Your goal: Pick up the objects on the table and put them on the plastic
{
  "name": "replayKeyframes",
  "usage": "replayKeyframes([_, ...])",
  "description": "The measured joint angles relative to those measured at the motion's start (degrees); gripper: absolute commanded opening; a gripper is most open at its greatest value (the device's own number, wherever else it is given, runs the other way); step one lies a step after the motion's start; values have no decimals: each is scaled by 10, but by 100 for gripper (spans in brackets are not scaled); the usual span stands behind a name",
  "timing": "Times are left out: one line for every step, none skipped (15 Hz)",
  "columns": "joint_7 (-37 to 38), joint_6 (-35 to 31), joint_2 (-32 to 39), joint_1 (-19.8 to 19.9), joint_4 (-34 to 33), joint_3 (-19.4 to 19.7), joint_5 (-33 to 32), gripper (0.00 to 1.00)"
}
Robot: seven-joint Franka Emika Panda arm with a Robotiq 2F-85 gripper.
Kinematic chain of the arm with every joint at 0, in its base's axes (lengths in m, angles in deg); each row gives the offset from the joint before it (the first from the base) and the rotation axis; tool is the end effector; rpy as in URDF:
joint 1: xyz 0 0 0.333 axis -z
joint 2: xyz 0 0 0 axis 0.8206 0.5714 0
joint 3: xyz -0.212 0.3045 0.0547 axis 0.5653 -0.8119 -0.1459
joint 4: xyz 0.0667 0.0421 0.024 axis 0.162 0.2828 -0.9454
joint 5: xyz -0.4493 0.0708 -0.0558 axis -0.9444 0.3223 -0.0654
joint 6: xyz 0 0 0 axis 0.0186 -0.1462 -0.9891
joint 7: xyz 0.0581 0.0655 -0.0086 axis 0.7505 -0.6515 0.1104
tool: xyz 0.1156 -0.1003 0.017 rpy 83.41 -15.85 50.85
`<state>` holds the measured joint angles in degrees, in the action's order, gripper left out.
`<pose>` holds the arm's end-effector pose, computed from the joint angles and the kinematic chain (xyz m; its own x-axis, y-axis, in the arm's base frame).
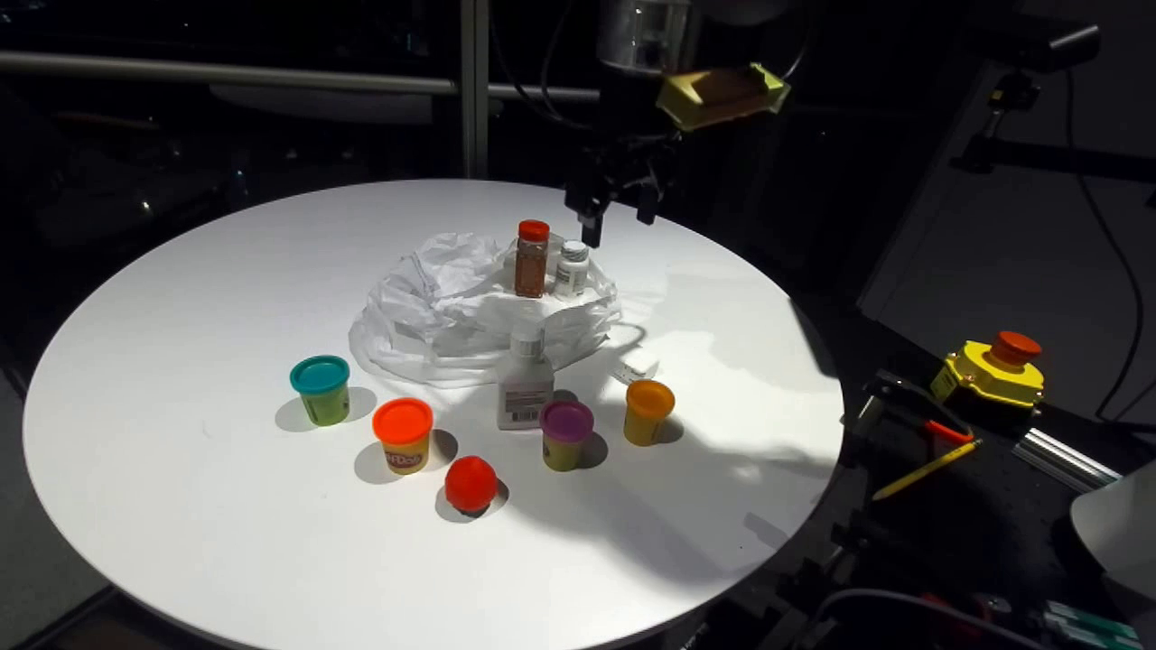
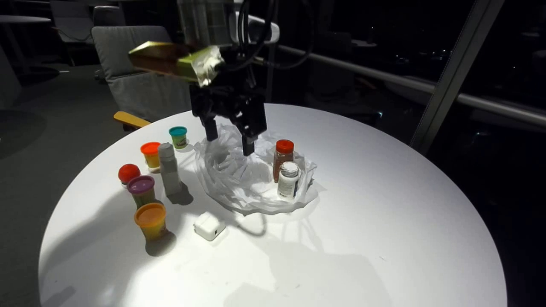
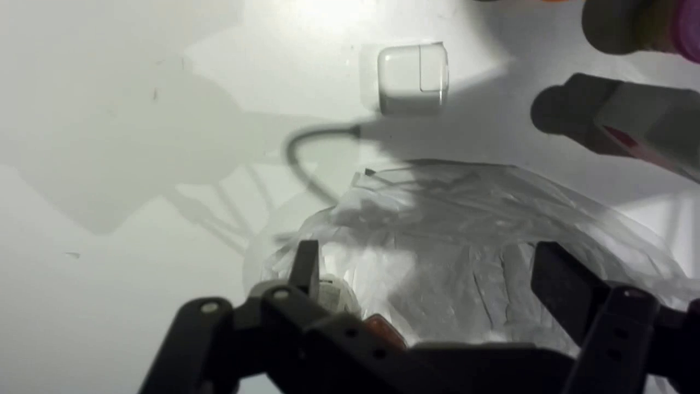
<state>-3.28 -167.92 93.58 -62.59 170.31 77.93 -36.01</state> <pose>0.5819 0.0208 0.2153 0.9895 -0.1329 0.0559 -0.1382 -0.9848 0.1051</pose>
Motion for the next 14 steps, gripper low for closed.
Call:
replayKeyframes([-22,-29,2,9,24,-1,0,100])
replayKeyframes([-47,-55,5,18,44,-4,6,100])
replayKeyframes([-79,-77,10,30,61,-9,22,100])
replayKeyframes([-116,-95,15,43,75,-19,48,100])
replayKeyframes([-152,-107,21,56,82,-30,76,100])
replayKeyframes([-189,-113,27,70,86,-45,108,100])
replayKeyframes([-222,-114,34,83,87,-60,137,100])
replayKeyframes([-250,-114,39,95,86,-75,163,100])
replayKeyframes([-272,-114,44,105,85,-87,183,100])
replayKeyframes([-286,-114,50,112,84,-96,196,100])
replayKeyframes([-293,-114,55,116,83,-101,201,100])
replayKeyframes([-294,-114,62,116,81,-101,201,100])
replayKeyframes([-294,-114,71,116,79,-101,201,100])
replayKeyframes([-294,-114,81,116,77,-100,201,100])
